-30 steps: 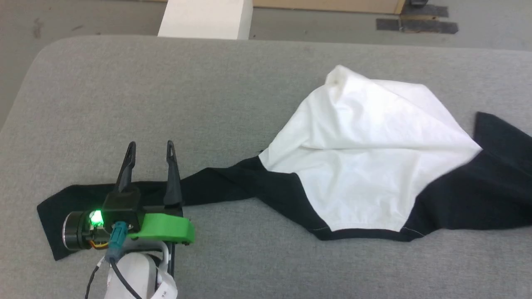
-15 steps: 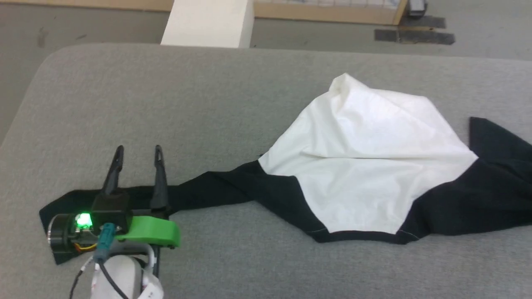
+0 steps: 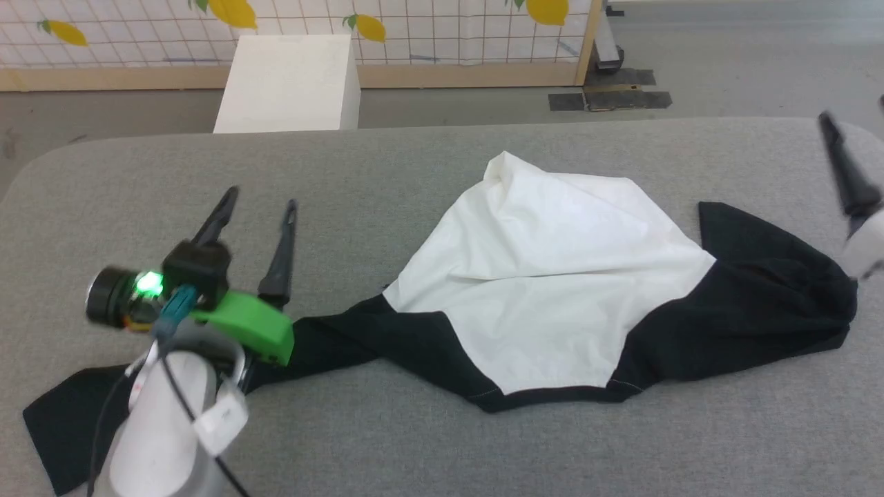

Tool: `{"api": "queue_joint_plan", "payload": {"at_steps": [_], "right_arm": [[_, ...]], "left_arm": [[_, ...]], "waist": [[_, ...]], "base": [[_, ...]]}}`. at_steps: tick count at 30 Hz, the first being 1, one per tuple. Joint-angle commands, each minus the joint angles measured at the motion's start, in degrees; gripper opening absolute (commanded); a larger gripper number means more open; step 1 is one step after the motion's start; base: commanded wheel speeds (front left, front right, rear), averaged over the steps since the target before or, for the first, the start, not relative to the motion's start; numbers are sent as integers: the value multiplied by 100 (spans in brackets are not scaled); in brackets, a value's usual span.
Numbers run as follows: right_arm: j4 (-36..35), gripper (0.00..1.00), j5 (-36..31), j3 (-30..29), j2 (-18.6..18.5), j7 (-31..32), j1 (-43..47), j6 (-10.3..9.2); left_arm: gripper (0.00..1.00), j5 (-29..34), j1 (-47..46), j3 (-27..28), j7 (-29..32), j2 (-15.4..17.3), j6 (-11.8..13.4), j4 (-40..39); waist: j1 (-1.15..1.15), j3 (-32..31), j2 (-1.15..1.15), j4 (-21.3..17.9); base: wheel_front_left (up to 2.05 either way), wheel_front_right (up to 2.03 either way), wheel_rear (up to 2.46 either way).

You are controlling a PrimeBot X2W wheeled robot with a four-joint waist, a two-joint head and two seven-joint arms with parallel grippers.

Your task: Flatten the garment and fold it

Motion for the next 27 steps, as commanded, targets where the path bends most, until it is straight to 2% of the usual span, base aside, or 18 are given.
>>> {"api": "queue_joint_plan", "payload": {"at_steps": [1,5,8,11,15,19,22,27], "right_arm": [[-356,100,-341,-392,258,-28,418,-9],[-1529,100,-1242,-1573,932,-28,1463,-9],[-2181,100,-1686,-1961,1361,-29,2059,-9],[-2644,100,-1939,-2123,1652,53,2468,-9],[-3018,100,-2054,-2252,1878,171,2717,-9],[-3209,100,-2070,-2242,1988,276,2767,-9],[-3257,100,-2047,-2205,2014,289,2701,-9],[-3235,100,-1991,-2141,2040,248,2505,-9]], "left_arm": [[100,-94,-183,-149,186,109,-63,44],[100,-470,-485,-834,906,294,-129,66],[100,-1091,-749,-1769,1535,578,-134,-19],[100,-1877,-1074,-2841,2422,1021,-135,-201],[100,-2975,-1539,-4020,3389,1593,-136,-483],[100,-3799,-1948,-5002,4083,1993,-136,-542],[100,-4211,-2200,-5547,4314,2143,-137,-443],[100,-4558,-2579,-6216,4230,2157,-137,-4]], "waist": [[0,-16,0,-32],[0,-2,0,-61],[0,20,0,-95],[0,61,0,-144],[0,157,0,-267],[0,308,0,-417],[0,441,0,-535],[0,689,0,-729]], "base": [[0,0,0],[0,0,0],[0,0,0],[0,0,0],[0,0,0],[0,0,0],[0,0,0],[0,0,0]]}}
